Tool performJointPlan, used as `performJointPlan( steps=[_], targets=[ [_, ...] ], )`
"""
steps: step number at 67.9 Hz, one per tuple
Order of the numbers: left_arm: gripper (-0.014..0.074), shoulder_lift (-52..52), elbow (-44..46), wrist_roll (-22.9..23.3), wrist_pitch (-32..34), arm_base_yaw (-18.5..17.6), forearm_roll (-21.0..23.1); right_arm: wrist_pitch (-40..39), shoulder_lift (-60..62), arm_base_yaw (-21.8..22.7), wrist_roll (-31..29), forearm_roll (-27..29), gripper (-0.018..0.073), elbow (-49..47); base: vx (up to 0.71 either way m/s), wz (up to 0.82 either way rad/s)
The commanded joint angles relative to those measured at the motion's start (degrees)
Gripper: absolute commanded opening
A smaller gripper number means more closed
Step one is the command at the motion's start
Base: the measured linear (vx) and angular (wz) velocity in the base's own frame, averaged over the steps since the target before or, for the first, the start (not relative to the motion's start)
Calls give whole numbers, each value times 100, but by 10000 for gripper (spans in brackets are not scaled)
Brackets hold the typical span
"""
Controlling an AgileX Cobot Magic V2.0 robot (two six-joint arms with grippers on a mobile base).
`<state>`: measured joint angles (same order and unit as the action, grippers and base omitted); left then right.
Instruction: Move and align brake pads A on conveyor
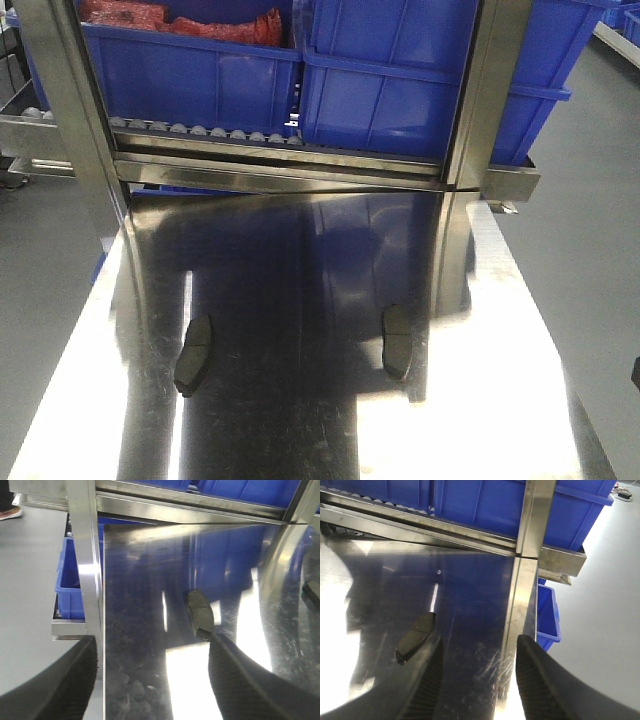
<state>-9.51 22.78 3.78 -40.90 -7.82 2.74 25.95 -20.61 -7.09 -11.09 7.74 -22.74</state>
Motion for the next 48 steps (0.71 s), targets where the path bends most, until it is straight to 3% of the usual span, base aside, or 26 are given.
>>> performJointPlan(
  steps=[1,48],
  targets=[
    [460,-86,135,10,377,-1,35,-416,-46,22,-21,-8,326,-152,-2,-9],
    [460,-86,135,10,377,-1,35,-416,-46,22,-21,-8,326,-152,-1,-2]
  ],
)
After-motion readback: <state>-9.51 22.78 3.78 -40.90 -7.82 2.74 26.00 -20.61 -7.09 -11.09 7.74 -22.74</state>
